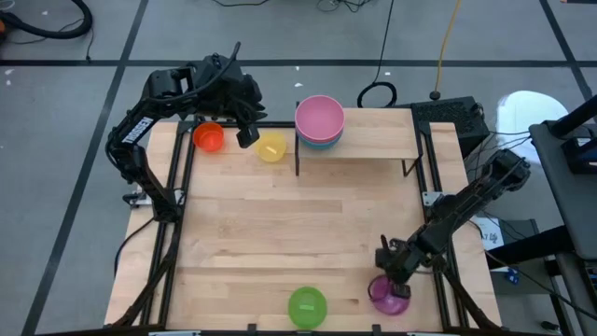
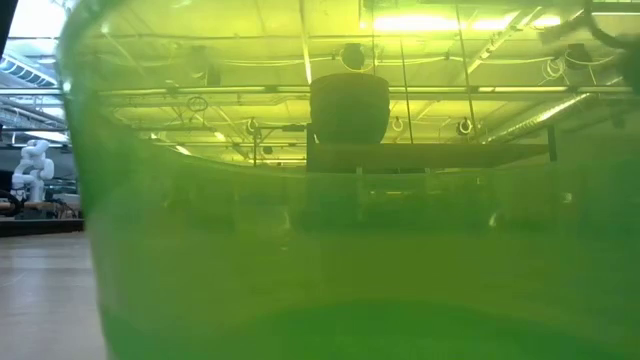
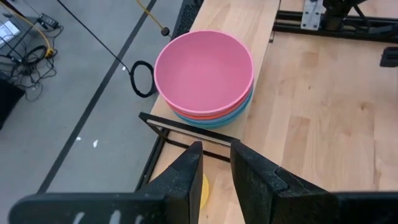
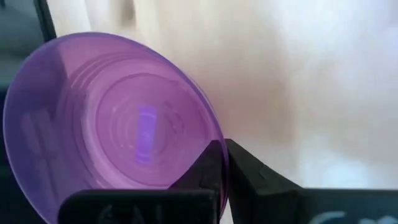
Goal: Place and stack bowls onto a shelf
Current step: Put the purple bowl on the shelf
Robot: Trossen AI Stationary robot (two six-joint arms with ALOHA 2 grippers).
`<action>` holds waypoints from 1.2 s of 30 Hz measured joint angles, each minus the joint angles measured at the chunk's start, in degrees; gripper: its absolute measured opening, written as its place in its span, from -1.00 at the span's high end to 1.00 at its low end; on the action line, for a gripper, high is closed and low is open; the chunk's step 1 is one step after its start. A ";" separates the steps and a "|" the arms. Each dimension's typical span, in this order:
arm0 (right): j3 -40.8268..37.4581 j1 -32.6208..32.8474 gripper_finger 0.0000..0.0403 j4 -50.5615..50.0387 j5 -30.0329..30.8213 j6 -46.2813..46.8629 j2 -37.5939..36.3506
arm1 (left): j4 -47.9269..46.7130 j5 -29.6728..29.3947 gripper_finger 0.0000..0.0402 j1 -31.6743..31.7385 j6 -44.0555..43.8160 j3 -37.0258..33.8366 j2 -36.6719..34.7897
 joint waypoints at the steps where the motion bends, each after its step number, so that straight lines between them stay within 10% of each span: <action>1: 0.00 -1.23 1.00 -0.84 1.67 0.07 -1.50 | 0.00 0.01 0.56 0.01 0.00 0.00 0.00; 12: 0.00 -19.45 1.00 -9.99 15.39 -1.71 -17.81 | 0.00 0.00 0.56 -0.02 1.15 0.00 0.00; 28: 21.04 -47.61 1.00 -21.96 35.63 -36.76 -27.46 | 0.11 -0.02 0.56 0.00 -0.62 0.00 0.00; 36: 28.99 -64.64 1.00 -25.33 34.87 -51.15 -26.78 | 0.25 -0.04 0.56 0.01 -3.78 0.00 0.00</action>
